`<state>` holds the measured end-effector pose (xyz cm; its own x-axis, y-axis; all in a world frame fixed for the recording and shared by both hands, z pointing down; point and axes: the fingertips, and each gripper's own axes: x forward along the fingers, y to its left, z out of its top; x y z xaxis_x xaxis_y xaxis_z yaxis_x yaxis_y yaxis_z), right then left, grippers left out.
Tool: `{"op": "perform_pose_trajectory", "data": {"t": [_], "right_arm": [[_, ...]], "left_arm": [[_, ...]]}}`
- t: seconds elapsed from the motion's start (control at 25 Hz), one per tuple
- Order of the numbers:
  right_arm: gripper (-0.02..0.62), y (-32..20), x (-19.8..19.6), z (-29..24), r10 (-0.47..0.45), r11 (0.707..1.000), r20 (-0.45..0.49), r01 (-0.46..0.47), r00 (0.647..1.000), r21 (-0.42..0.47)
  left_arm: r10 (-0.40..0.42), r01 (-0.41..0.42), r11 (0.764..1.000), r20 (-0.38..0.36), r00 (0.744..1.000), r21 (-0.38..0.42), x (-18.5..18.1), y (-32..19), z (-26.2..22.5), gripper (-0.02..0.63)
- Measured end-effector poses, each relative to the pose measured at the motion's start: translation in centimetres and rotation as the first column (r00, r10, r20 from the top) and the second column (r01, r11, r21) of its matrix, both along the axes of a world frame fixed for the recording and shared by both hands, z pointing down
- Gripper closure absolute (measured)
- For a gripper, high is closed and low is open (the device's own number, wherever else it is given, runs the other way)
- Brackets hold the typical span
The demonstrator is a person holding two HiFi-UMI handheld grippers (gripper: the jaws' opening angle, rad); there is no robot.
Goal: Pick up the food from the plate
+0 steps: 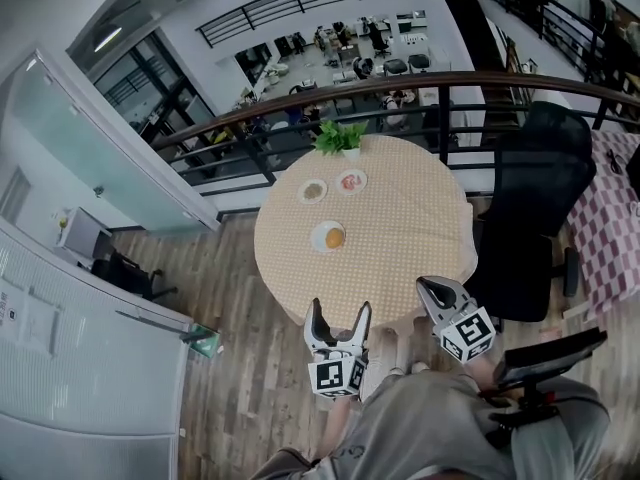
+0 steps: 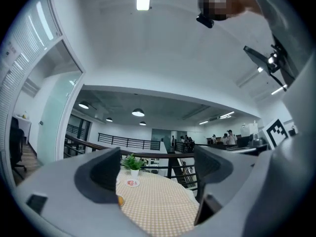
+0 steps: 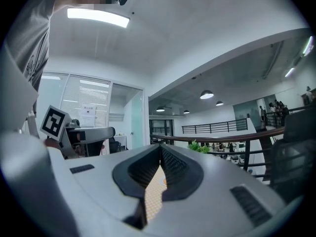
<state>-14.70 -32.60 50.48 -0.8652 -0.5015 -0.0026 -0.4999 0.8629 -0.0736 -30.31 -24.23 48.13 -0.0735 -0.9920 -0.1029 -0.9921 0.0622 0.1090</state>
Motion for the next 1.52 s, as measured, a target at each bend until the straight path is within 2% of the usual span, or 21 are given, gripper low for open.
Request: {"op": "perform_pose_trajectory", "data": {"t": [0.04,0.28,0.48,0.6,0.76,1.12,1.52], "right_arm": [[0.580,0.1,-0.1,-0.1,-0.002,1.000,-0.002,0.002,1.000,0.001],[0.580,0.8,-1.3,0.7,-0.035,0.999,-0.006,0.035,0.999,-0.018],[0.580,1.3,-2.2,1.0,-0.056,0.998,-0.011,0.056,0.998,-0.022],[0.580,1.4,-2.0,1.0,-0.051,0.998,-0.020,0.050,0.999,-0.025],[0.580,1.4,-1.6,1.3,-0.033,0.999,-0.029,0.031,0.999,-0.036],[0.580,1.6,-0.8,2.9,-0.001,0.996,-0.060,-0.005,0.998,-0.085],[0.580,2.0,-0.7,3.8,0.026,0.993,-0.079,-0.035,0.997,-0.111]], "left_arm": [[0.008,-0.008,1.000,0.000,1.000,-0.003,0.0,-0.2,-0.1,0.132],[0.003,-0.002,1.000,0.035,0.999,-0.022,-0.3,0.2,0.2,0.131],[-0.016,0.017,0.998,0.017,1.000,-0.063,-1.3,0.4,1.2,0.132],[-0.020,0.019,0.995,-0.012,1.000,-0.101,-1.9,0.1,2.2,0.132],[-0.031,0.029,0.989,-0.012,0.999,-0.142,-3.0,-0.5,2.8,0.133],[-0.046,0.037,0.968,-0.031,0.998,-0.249,-5.8,-3.0,5.7,0.141],[-0.005,0.008,0.933,0.007,1.000,-0.359,-9.3,-8.1,10.1,0.157]]}}
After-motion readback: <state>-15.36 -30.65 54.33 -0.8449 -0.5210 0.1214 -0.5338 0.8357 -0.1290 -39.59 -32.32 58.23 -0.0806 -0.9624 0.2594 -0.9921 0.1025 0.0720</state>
